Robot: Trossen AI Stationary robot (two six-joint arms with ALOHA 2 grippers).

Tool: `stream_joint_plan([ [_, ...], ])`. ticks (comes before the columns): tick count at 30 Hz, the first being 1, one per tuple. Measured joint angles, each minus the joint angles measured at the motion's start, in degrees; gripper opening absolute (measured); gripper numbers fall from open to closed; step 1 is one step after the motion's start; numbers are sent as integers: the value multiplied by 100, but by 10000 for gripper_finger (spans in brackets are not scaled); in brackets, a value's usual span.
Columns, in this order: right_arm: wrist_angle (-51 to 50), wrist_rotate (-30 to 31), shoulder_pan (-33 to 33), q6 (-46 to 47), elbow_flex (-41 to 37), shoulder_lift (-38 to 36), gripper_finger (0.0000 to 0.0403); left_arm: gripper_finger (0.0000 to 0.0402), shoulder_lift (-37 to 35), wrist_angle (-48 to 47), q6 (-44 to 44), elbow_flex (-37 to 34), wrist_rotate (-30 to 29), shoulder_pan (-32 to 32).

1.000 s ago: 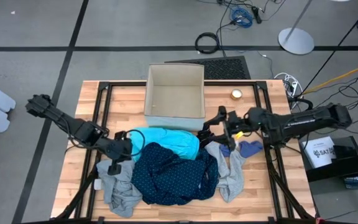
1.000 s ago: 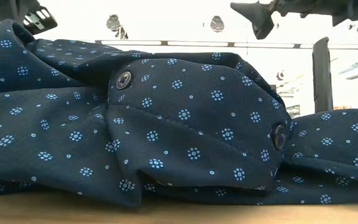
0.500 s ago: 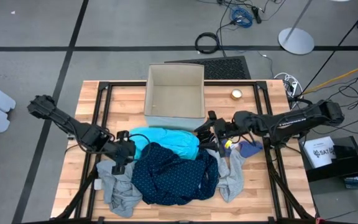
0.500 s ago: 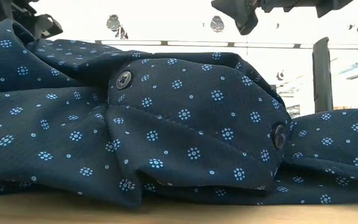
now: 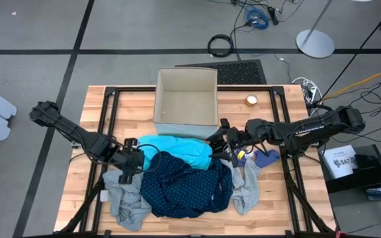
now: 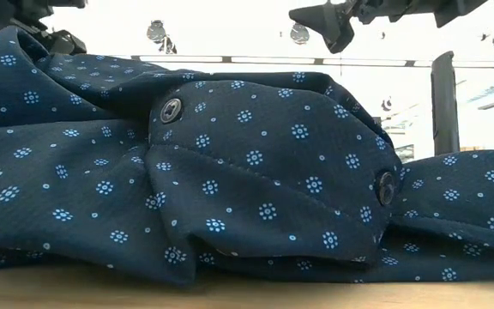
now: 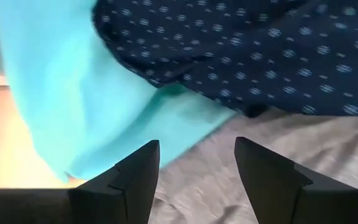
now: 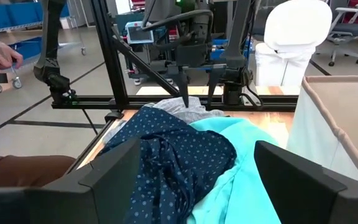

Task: Sort clothes
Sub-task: Put the light blue shorts into the white laundry organizer

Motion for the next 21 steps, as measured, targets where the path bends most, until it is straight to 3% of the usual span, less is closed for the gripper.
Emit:
stream_joint_plan([
  [4,-1,-1,4,8,0,0,304,220,-7,193,-83,0,-496,52],
  [9,0,-1,4,12,0,0,304,220,36,192,37,0,-540,97],
  [14,-90,-1,4,12,0,0,304,220,87,208,614,0,-114,32],
  [21,-200,-1,4,10,0,0,304,220,225,205,908,0,947,35],
])
